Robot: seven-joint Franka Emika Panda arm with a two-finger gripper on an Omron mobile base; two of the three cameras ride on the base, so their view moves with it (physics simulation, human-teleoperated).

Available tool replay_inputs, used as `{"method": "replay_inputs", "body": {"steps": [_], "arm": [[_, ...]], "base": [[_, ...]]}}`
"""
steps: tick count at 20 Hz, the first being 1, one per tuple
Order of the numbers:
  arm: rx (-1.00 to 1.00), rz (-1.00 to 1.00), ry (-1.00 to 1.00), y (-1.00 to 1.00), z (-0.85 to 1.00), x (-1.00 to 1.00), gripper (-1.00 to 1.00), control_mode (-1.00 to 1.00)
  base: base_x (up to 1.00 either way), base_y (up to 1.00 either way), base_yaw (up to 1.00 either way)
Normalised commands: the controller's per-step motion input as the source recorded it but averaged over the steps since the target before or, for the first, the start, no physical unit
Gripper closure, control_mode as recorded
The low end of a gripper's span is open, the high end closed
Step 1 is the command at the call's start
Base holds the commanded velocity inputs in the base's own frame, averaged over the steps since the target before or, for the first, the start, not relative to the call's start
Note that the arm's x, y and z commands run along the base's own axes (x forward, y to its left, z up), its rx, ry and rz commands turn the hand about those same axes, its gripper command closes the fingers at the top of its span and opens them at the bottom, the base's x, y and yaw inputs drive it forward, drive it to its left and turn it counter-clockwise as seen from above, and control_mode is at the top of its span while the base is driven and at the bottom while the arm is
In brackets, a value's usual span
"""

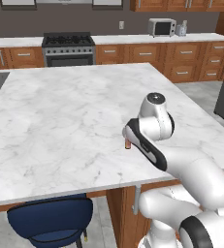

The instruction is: Place the large bottle from the dining counter next to the other large bottle outside the sink, and place the small bottle from the dining counter next to the other small bottle inside the sink.

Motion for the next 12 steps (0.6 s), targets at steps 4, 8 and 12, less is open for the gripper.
{"method": "replay_inputs", "body": {"steps": [4, 8, 12], "arm": [[0.0, 0.0, 0.0, 0.0, -0.1, 0.13, -1.0, -1.0], [0.0, 0.0, 0.0, 0.0, -0.14, 0.0, -1.0, -1.0], [0.0, 0.0, 0.0, 0.0, -0.26, 0.0, -1.0, -1.0]], "base": [[0.0, 0.0, 0.0], [0.0, 0.0, 0.0], [0.0, 0.0, 0.0]]}}
